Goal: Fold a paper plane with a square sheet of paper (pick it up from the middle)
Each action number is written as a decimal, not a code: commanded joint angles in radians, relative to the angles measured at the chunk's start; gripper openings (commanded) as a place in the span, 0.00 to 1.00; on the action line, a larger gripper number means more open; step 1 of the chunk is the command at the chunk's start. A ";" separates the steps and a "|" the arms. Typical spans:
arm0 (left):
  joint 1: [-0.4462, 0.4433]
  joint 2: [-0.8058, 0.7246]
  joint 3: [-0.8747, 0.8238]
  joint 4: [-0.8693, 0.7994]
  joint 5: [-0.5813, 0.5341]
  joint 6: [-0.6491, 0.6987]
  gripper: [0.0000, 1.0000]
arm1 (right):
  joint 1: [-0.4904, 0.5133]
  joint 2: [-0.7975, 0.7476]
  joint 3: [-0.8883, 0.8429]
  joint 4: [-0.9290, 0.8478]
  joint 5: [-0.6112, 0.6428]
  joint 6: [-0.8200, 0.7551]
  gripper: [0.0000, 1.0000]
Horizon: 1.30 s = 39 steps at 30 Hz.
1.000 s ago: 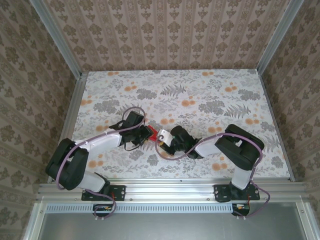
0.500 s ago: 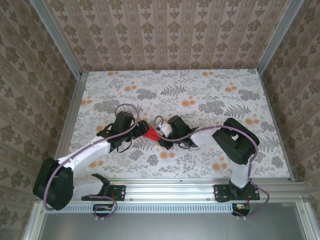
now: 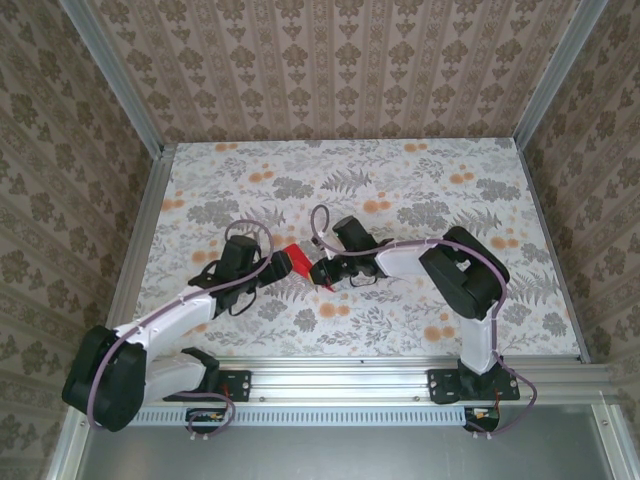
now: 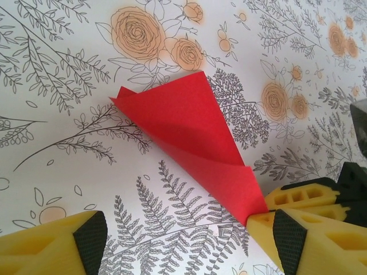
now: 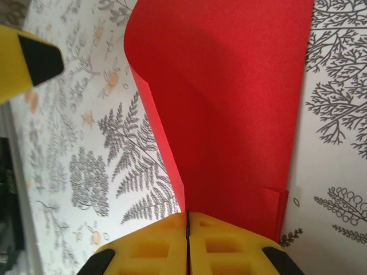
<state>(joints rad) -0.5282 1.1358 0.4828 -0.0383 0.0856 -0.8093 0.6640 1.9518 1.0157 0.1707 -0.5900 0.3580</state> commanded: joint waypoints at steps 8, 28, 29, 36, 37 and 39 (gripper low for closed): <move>0.005 0.087 -0.020 0.123 0.042 0.074 0.70 | -0.066 0.082 0.005 0.125 -0.144 0.224 0.08; -0.024 0.315 0.073 0.323 0.100 0.091 0.51 | -0.134 0.150 -0.077 0.334 -0.197 0.460 0.08; -0.026 0.324 0.081 0.328 0.098 0.087 0.50 | -0.136 0.153 -0.083 0.346 -0.195 0.469 0.08; -0.036 0.400 0.138 0.349 0.096 0.075 0.42 | -0.148 0.163 -0.105 0.383 -0.191 0.506 0.08; -0.039 0.412 0.148 0.347 0.096 0.075 0.41 | -0.149 0.165 -0.107 0.384 -0.191 0.509 0.08; -0.042 0.433 0.161 0.343 0.091 0.074 0.40 | -0.150 0.166 -0.110 0.386 -0.186 0.511 0.08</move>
<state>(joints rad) -0.5621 1.5467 0.6079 0.2859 0.1719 -0.7322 0.5240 2.0827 0.9321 0.5770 -0.7937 0.8467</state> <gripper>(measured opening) 0.402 0.080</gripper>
